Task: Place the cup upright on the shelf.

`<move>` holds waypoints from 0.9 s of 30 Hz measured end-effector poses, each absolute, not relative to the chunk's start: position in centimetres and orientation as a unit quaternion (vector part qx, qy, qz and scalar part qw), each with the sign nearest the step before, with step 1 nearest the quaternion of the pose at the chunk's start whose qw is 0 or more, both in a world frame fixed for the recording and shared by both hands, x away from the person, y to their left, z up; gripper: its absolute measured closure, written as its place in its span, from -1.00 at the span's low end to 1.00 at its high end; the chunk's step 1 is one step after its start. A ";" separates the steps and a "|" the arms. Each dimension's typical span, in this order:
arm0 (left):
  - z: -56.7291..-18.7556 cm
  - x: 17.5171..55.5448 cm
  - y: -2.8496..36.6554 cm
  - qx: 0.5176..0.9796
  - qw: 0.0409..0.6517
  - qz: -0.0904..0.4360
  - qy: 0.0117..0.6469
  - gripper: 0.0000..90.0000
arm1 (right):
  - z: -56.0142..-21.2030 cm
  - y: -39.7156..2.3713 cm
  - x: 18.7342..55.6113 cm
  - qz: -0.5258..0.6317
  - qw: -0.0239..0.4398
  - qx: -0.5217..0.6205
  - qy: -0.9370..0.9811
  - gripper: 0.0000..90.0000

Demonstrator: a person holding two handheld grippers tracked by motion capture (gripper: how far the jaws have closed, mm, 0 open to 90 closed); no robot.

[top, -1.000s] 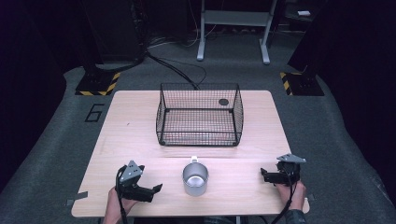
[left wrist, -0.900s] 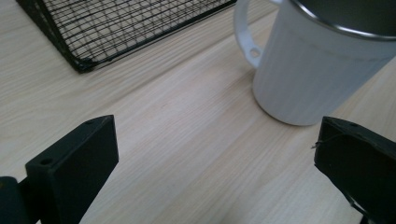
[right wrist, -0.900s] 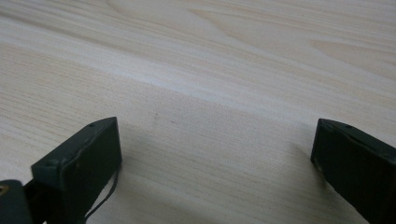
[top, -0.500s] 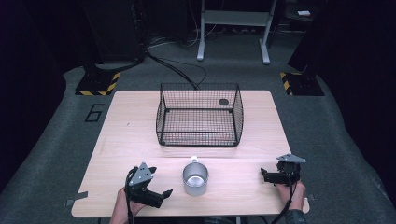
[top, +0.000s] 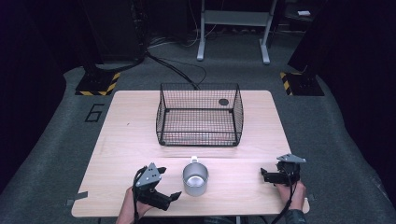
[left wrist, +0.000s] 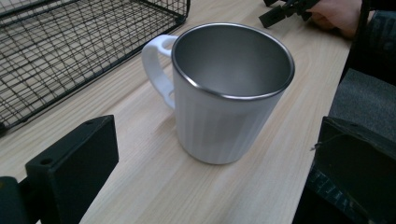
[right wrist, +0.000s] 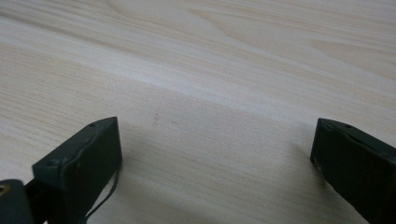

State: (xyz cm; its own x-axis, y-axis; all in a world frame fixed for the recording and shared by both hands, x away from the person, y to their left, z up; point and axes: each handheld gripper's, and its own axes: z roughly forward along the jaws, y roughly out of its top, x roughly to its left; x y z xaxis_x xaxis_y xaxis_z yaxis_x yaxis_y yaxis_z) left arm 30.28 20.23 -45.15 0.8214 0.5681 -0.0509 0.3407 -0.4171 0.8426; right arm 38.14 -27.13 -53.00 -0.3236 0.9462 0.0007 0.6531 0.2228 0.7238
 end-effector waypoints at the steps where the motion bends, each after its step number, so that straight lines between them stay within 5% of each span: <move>1: -45.1 30.2 20.0 0.832 0.470 0.121 0.270 -1.00 | -53.0 -27.1 38.1 0.320 0.229 0.535 0.748 -0.96; 27: -47.2 32.9 14.4 0.840 0.446 0.124 0.283 -1.00 | -53.0 -27.1 38.1 0.320 0.229 0.535 0.748 -0.96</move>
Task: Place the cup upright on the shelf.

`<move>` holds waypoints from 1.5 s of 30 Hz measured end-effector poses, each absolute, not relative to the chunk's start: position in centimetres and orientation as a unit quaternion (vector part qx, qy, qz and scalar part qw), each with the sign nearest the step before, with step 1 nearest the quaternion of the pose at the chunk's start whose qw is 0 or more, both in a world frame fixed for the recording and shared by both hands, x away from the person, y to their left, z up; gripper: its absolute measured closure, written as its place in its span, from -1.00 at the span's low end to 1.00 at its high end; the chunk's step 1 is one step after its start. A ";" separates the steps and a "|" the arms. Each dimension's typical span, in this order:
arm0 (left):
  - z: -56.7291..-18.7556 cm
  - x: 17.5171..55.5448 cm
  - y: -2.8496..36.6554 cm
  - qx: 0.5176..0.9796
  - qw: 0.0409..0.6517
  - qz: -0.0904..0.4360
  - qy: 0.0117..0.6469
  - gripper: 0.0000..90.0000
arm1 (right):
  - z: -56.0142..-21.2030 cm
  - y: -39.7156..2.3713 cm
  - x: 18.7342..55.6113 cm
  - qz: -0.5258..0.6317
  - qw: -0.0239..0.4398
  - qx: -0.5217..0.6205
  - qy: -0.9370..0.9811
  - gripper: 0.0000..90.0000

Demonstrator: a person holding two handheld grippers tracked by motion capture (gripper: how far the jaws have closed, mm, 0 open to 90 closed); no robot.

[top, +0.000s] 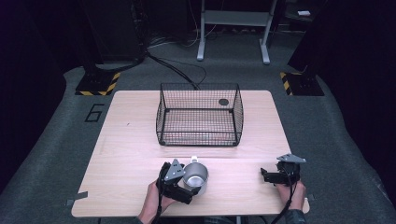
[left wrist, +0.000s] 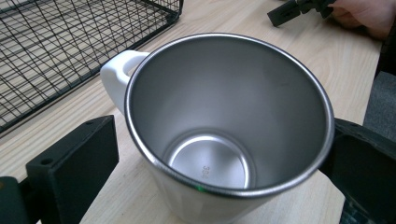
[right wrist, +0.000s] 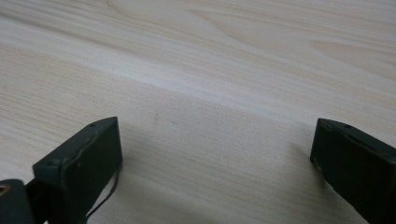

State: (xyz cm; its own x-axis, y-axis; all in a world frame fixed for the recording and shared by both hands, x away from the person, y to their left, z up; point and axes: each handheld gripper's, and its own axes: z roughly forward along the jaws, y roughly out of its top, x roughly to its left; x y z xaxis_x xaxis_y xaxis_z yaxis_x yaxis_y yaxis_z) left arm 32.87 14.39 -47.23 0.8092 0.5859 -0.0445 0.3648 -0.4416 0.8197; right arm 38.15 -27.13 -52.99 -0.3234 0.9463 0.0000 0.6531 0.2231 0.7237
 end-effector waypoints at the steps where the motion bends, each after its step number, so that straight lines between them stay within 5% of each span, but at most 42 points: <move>1: -47.3 32.9 14.2 0.840 0.443 0.127 0.285 -1.00 | -53.0 -27.1 38.1 0.320 0.229 0.535 0.748 -0.96; 12: -47.8 32.7 12.7 0.836 0.437 0.167 0.288 -0.86 | -53.0 -27.1 38.1 0.321 0.230 0.534 0.747 -0.96; 45: -44.5 33.0 14.7 0.827 0.467 0.149 0.276 -0.83 | -53.0 -27.1 38.1 0.322 0.230 0.533 0.748 -0.95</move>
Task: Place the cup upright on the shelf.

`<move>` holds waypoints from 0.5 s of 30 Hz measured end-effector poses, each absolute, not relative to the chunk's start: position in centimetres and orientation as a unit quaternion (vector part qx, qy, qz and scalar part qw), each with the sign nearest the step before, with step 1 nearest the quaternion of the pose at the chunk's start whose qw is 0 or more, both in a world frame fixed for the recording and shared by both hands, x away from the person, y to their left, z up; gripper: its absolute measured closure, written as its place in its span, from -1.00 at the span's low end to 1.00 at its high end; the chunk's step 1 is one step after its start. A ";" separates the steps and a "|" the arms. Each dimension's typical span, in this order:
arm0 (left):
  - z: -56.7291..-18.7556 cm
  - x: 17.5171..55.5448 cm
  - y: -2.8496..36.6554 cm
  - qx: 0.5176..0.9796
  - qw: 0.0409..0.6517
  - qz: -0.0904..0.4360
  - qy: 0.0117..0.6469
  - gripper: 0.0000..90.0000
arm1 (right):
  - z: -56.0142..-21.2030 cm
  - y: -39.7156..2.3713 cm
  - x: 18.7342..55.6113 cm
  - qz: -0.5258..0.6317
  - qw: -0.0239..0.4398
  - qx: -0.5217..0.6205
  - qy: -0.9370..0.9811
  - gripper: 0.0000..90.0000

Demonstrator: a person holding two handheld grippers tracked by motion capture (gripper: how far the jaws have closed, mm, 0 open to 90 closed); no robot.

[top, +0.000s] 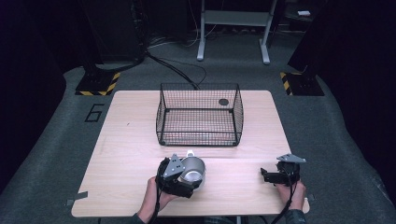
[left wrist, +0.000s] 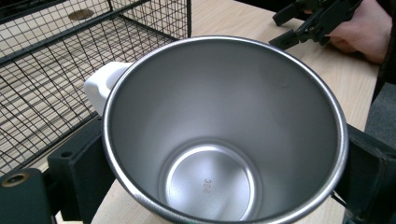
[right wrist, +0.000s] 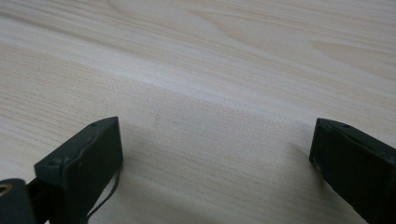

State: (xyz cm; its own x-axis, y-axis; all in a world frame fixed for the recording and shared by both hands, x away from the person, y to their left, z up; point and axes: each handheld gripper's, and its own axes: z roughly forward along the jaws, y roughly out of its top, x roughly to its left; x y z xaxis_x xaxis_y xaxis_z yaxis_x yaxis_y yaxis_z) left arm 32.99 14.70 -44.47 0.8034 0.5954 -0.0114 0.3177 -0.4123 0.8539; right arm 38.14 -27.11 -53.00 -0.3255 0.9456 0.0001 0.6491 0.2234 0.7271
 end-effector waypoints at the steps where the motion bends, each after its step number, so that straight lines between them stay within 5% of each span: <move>1: -44.3 33.2 14.8 0.826 0.470 0.146 0.276 -0.83 | -53.0 -27.1 38.1 0.321 0.228 0.534 0.749 -0.95; 15: -42.2 34.5 15.7 0.823 0.476 0.149 0.272 -0.83 | -53.0 -27.1 38.1 0.322 0.230 0.535 0.747 -0.95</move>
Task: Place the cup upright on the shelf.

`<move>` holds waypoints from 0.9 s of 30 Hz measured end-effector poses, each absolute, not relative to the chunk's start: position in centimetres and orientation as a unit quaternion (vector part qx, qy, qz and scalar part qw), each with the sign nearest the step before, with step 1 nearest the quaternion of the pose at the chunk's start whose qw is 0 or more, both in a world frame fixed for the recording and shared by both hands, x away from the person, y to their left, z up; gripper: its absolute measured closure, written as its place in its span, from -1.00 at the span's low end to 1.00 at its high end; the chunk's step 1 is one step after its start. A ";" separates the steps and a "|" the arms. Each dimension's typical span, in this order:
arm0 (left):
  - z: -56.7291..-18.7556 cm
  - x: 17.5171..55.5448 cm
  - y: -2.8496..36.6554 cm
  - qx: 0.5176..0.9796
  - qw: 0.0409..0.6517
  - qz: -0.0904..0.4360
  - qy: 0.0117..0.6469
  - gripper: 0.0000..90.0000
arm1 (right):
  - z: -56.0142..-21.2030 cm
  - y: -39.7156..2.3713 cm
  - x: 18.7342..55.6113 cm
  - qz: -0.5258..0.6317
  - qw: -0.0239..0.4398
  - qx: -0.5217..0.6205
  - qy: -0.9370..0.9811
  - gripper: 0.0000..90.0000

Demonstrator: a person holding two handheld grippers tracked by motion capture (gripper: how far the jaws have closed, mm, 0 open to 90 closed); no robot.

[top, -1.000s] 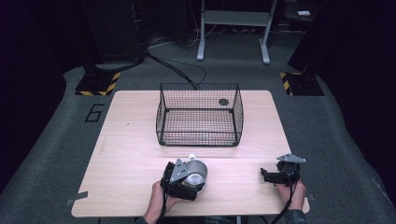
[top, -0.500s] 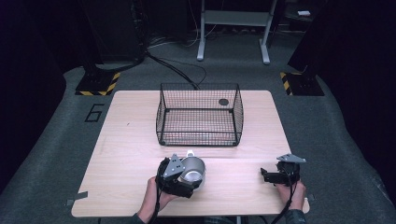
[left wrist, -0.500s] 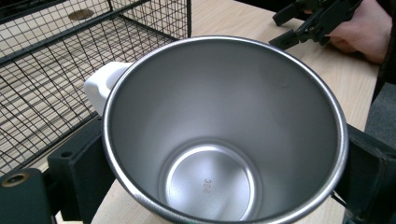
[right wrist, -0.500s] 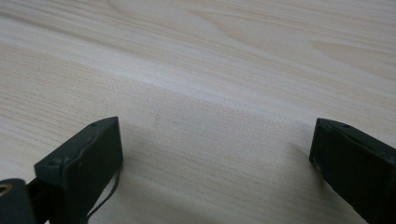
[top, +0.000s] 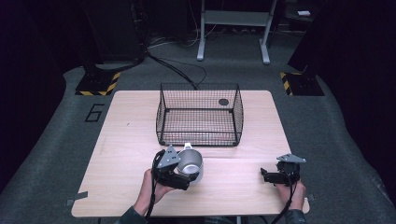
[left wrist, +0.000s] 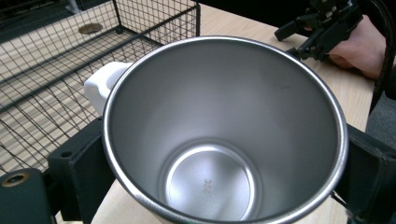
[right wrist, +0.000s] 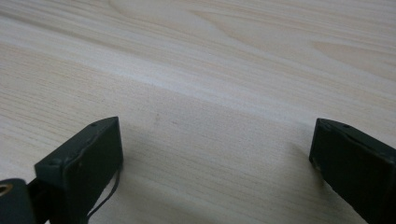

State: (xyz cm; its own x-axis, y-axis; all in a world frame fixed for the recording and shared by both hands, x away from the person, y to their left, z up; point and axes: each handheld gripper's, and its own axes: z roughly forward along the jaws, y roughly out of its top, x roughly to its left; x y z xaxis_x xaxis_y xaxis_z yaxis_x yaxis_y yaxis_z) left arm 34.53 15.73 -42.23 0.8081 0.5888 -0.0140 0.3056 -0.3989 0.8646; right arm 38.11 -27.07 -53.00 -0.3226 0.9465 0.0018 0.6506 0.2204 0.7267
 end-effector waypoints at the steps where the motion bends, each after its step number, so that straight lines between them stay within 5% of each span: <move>1: -42.0 34.6 15.8 0.821 0.478 0.148 0.274 -0.83 | -53.0 -27.1 38.1 0.322 0.230 0.534 0.747 -0.95; 27: -38.1 37.5 16.6 0.816 0.491 0.150 0.266 -0.83 | -53.0 -26.9 38.3 0.323 0.226 0.532 0.750 -0.96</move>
State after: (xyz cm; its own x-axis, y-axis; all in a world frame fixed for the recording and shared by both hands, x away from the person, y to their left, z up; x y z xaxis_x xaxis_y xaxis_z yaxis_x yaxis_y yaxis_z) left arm 37.51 16.63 -38.09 0.8133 0.5816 -0.0156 0.2866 -0.3772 0.8807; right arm 38.25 -26.94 -52.99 -0.3324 0.9431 0.0042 0.6507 0.2261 0.7249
